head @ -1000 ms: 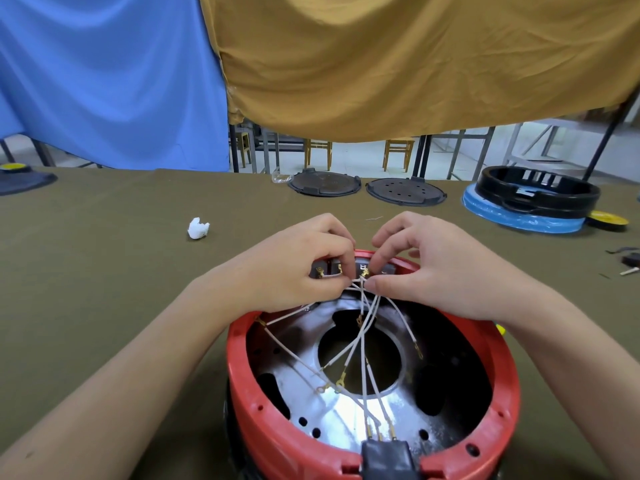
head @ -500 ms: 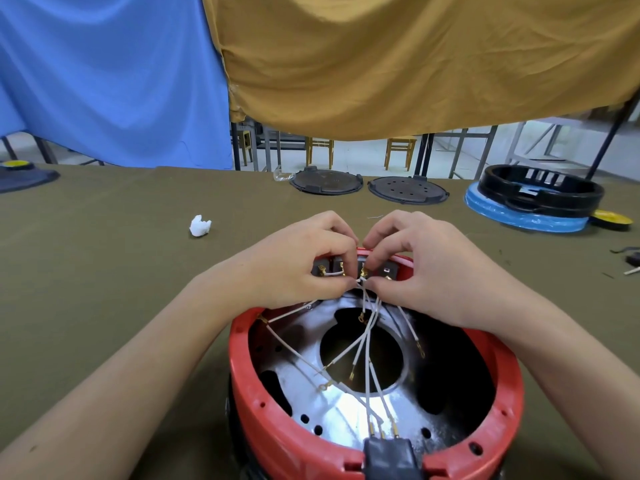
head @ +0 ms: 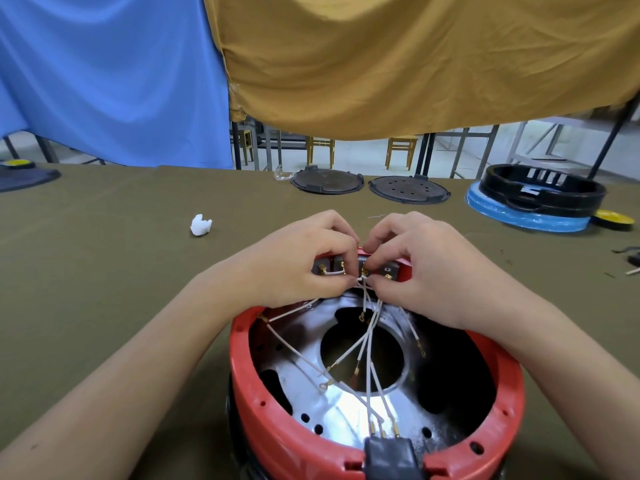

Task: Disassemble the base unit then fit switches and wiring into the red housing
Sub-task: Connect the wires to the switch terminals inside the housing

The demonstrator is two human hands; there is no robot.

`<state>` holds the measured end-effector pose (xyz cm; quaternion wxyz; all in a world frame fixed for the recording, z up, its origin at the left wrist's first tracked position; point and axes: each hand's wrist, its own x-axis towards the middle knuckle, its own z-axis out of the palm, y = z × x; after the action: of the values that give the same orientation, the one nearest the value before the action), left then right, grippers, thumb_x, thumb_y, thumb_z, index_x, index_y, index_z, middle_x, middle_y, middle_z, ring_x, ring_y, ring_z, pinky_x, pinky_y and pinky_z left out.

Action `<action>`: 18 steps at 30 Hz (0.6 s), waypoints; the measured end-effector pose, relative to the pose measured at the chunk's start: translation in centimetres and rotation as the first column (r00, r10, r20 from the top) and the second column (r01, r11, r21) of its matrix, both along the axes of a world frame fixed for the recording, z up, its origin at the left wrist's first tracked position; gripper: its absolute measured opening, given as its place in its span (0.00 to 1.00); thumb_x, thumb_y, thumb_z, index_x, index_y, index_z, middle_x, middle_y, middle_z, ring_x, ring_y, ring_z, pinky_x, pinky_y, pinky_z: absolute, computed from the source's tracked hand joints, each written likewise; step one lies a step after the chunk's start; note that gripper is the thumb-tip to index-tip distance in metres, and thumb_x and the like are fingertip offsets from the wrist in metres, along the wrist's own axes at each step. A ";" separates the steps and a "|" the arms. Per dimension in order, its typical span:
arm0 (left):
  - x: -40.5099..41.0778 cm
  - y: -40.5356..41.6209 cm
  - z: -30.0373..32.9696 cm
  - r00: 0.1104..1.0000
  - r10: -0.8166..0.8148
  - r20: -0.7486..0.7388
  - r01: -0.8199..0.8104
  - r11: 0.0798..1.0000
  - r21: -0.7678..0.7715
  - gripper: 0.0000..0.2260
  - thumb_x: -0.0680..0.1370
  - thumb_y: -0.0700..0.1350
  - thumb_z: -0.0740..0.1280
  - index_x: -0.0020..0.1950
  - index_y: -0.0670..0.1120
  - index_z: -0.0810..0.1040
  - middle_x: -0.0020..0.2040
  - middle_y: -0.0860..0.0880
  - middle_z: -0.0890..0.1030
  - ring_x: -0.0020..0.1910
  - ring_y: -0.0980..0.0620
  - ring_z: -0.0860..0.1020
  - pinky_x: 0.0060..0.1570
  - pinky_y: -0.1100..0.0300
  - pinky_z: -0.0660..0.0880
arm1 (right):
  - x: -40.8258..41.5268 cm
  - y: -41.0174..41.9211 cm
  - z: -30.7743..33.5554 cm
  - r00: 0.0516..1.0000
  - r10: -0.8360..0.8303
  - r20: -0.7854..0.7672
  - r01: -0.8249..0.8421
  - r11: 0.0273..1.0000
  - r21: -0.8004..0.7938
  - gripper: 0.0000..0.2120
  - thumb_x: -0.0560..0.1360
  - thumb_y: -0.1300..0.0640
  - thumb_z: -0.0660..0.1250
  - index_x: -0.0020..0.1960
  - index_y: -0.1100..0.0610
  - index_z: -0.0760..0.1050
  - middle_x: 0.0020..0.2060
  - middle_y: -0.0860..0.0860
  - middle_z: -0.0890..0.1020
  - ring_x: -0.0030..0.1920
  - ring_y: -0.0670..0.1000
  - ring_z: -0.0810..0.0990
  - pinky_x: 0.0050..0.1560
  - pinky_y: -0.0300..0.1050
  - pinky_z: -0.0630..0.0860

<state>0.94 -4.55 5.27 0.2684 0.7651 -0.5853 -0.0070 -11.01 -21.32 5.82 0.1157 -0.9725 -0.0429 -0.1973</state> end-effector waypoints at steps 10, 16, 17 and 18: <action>-0.1 0.0 0.1 1.000 0.007 -0.005 -0.007 1.000 0.001 0.06 0.76 0.46 0.72 0.43 0.58 0.80 0.58 0.56 0.74 0.55 0.59 0.76 0.57 0.60 0.73 | 0.1 0.2 -0.1 0.997 -0.070 0.012 0.070 0.998 -0.001 0.04 0.72 0.52 0.71 0.42 0.46 0.86 0.47 0.38 0.77 0.50 0.45 0.72 0.50 0.43 0.70; -0.1 0.0 0.1 1.000 0.008 0.004 -0.008 1.000 0.003 0.05 0.76 0.46 0.71 0.45 0.57 0.80 0.58 0.55 0.74 0.51 0.60 0.76 0.54 0.60 0.74 | 0.2 0.3 0.0 0.990 -0.137 0.033 0.136 0.990 0.018 0.05 0.70 0.49 0.72 0.45 0.45 0.82 0.47 0.40 0.77 0.50 0.45 0.73 0.49 0.43 0.70; -0.1 0.0 0.1 1.000 0.009 0.007 -0.009 1.000 -0.001 0.05 0.76 0.46 0.71 0.46 0.57 0.80 0.57 0.55 0.74 0.51 0.59 0.76 0.54 0.59 0.74 | 0.1 0.3 0.0 0.988 -0.149 0.029 0.148 0.988 0.038 0.08 0.69 0.49 0.72 0.48 0.46 0.80 0.47 0.42 0.77 0.50 0.46 0.75 0.49 0.44 0.72; -0.1 0.0 0.1 1.000 0.015 0.014 -0.014 1.000 -0.006 0.05 0.76 0.46 0.72 0.47 0.57 0.79 0.57 0.54 0.74 0.51 0.59 0.76 0.55 0.57 0.74 | 0.1 0.3 -0.1 0.987 -0.158 0.021 0.157 0.986 0.052 0.11 0.69 0.48 0.71 0.51 0.46 0.79 0.48 0.43 0.79 0.51 0.46 0.76 0.50 0.45 0.73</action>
<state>0.88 -4.55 5.36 0.2665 0.7685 -0.5816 0.0019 -10.95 -21.01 5.76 0.1238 -0.9671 0.0376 -0.2190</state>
